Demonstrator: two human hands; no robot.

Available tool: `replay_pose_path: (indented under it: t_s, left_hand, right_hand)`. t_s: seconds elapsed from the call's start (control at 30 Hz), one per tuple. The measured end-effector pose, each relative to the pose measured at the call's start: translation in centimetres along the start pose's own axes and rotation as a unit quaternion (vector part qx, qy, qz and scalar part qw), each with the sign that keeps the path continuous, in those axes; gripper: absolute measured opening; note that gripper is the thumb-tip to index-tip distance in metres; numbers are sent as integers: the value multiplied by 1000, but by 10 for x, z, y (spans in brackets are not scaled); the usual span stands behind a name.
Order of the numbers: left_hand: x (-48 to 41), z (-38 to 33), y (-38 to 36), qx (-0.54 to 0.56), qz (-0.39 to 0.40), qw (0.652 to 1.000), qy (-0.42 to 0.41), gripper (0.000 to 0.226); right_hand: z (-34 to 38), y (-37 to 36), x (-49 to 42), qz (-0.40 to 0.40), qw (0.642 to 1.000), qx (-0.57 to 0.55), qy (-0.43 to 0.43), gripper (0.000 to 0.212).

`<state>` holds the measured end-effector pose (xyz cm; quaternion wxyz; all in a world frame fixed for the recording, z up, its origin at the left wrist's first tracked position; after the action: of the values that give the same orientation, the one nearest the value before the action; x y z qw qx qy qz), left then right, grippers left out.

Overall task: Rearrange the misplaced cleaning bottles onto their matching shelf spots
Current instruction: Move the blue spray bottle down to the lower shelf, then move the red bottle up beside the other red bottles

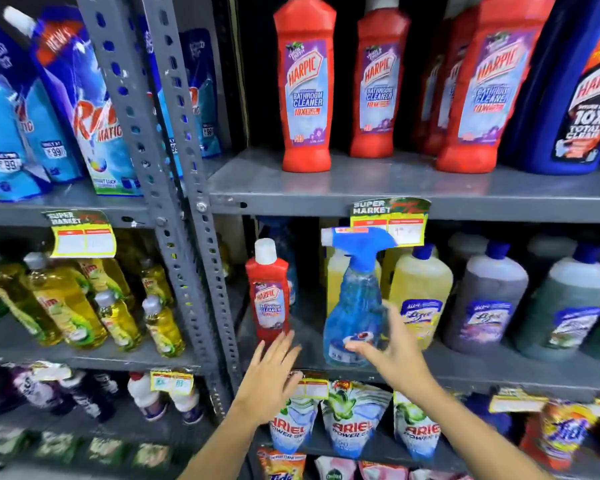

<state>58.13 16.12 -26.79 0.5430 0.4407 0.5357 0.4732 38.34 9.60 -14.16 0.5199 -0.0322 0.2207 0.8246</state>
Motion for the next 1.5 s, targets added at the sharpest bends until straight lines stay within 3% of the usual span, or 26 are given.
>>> replay_pose_path:
  t_s: [0.13, 0.33, 0.77, 0.87, 0.93, 1.0, 1.07, 1.17, 1.3, 1.4, 1.5]
  left_hand:
    - [9, 7, -36, 20, 51, 998, 12, 72]
    - [12, 9, -58, 50, 122, 991, 30, 60]
    - [15, 8, -59, 27, 101, 994, 29, 60]
    - [17, 8, -56, 22, 79, 996, 22, 60]
    - [17, 8, -56, 9, 68, 997, 17, 60]
    - [17, 7, -57, 0, 64, 998, 14, 59]
    - [16, 6, -58, -5, 59, 998, 13, 59]
    - [15, 5, -59, -2, 51, 999, 17, 61]
    - [17, 5, -57, -2, 57, 998, 23, 65]
    - [18, 4, -52, -8, 46, 999, 19, 65]
    - [17, 4, -51, -22, 38, 999, 15, 65]
  right_hand:
    - [-45, -11, -16, -7, 999, 42, -32, 65]
    - [-87, -22, -32, -2, 997, 53, -56, 67]
    - [-108, -27, -28, 18, 994, 20, -105, 86]
    - [-105, -6, -12, -89, 990, -9, -112, 91]
    - [-83, 14, 7, -205, 976, -20, -66, 68]
    - [-48, 13, 13, -240, 969, -46, 18, 34]
    - [-8, -7, 4, -190, 976, -13, 105, 17]
    - [24, -53, -23, -76, 985, 71, 139, 18]
    - [30, -107, -61, -6, 991, 122, 56, 59]
    - [9, -135, -93, 27, 995, 94, -37, 92]
    - [-23, -151, -115, 51, 989, 1, -139, 95]
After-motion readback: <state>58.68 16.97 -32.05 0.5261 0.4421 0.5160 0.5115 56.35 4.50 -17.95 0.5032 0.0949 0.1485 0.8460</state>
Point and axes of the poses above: each hand's wrist, its own x-axis away from the middle knuckle, its own y-axis out of the back of the hand, z = x × y, the point moved 10 cm from there along -x, towards the middle knuckle, and after that the axes turned 3 degrees about -x, right-handed, at the moved point
